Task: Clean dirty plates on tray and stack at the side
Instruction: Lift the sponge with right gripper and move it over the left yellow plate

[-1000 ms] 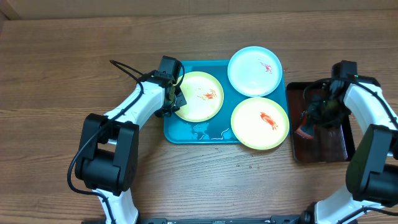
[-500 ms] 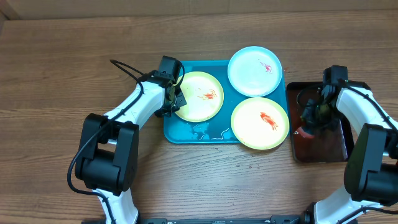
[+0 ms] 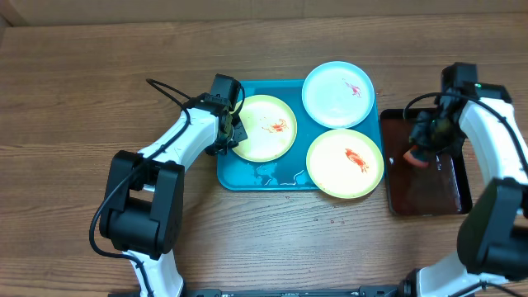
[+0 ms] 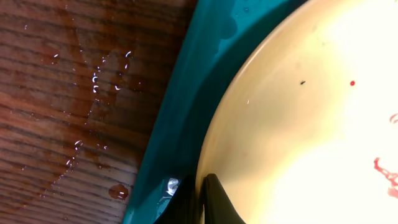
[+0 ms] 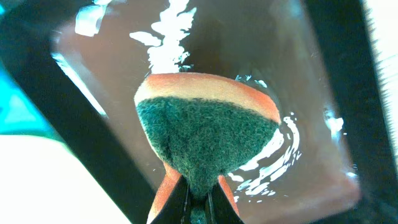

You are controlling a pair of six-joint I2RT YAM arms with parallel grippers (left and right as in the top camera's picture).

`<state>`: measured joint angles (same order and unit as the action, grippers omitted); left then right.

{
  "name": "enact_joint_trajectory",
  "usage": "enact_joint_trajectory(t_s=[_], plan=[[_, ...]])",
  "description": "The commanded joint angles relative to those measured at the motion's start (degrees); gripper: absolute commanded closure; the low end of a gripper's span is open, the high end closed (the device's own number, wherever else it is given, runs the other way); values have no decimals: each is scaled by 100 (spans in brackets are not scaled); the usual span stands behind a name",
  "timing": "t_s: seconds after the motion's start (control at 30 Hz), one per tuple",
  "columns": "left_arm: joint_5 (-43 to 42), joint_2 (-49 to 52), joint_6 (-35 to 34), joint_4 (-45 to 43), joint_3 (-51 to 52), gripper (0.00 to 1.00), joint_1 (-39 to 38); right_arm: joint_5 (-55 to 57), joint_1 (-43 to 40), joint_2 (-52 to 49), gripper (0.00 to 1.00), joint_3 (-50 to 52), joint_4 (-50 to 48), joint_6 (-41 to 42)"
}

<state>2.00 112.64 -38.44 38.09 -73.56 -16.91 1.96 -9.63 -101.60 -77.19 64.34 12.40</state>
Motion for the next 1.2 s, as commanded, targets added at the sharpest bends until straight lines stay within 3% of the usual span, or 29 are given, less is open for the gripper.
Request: enact_joint_trajectory(t_s=[0.0, 0.23, 0.4, 0.63, 0.7, 0.87, 1.17], plan=[[-13, 83, 446, 63, 28, 96, -37, 55, 26, 317, 96, -149, 4, -369], [-13, 83, 815, 0, 28, 96, -37, 57, 26, 302, 96, 431, -715, -1067], [-61, 83, 866, 7, 28, 96, -37, -129, 26, 293, 96, 721, -850, -1091], [-133, 83, 868, -2, 28, 96, -37, -831, 26, 774, 96, -208, -127, -1099], [-256, 83, 946, -48, 28, 96, -37, -1515, 90, 898, 96, -487, 17, -1207], [-634, 83, 1421, -138, 28, 96, -37, -2332, 763, 876, 96, -494, -313, -1211], [-651, 83, 1401, -164, 28, 96, -13, -2256, 2509, 234, 96, -490, -1561, 39]])
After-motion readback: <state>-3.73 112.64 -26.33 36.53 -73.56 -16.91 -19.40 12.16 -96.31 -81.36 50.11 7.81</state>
